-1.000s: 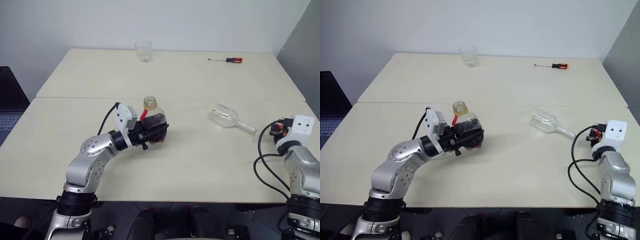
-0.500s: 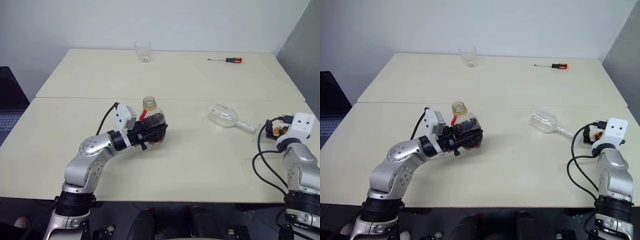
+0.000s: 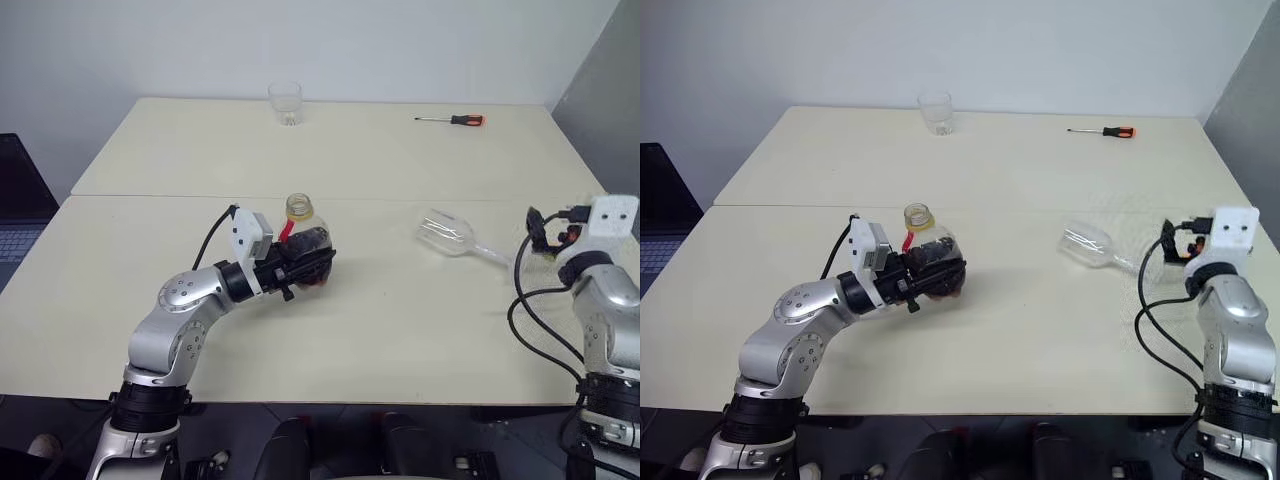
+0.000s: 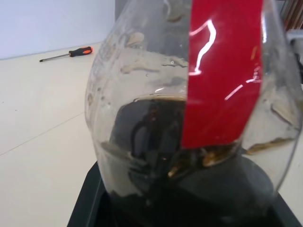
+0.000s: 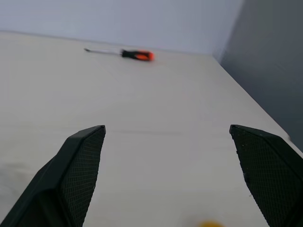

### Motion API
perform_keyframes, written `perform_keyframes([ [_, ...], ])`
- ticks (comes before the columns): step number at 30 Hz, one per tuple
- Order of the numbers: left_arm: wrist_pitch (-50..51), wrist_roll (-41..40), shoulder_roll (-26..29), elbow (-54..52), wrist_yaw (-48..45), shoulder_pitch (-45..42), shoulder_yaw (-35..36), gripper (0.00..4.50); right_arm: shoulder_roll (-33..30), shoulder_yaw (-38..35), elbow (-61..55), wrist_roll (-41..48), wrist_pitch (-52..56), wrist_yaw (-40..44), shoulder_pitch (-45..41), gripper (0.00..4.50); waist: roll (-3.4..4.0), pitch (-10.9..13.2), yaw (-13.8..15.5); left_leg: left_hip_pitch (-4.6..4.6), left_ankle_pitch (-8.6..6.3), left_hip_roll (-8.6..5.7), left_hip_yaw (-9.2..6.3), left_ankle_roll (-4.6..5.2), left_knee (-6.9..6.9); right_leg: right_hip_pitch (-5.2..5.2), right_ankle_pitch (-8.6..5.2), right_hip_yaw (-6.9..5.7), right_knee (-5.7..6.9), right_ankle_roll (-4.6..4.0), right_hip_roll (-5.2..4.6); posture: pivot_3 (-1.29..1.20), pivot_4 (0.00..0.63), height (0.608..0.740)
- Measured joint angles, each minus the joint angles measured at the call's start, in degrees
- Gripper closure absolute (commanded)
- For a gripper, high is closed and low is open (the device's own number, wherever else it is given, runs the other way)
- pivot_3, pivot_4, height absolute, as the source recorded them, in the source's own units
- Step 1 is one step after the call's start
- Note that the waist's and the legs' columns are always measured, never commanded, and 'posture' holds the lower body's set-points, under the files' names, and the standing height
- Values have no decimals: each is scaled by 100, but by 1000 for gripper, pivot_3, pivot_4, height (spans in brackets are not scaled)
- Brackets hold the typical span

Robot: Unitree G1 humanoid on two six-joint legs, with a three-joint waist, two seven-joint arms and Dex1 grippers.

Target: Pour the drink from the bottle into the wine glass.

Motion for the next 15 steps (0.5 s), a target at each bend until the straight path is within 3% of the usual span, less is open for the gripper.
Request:
perform_keyframes([
  [10,74,-29,26,0,94,28,89,2553,-24,1281,-993,1066,-99,2399,212,19,0,0,14,-4,0,-1,-20,0,3,1,0,-5,-6,1,-7,0,150,740],
  [15,119,1,15,311,454,-75,388,2553,-60,1646,-1282,1406,-103,3181,216,19,0,0,17,0,0,1,-29,1,4,2,1,-9,-3,2,-5,0,150,740],
])
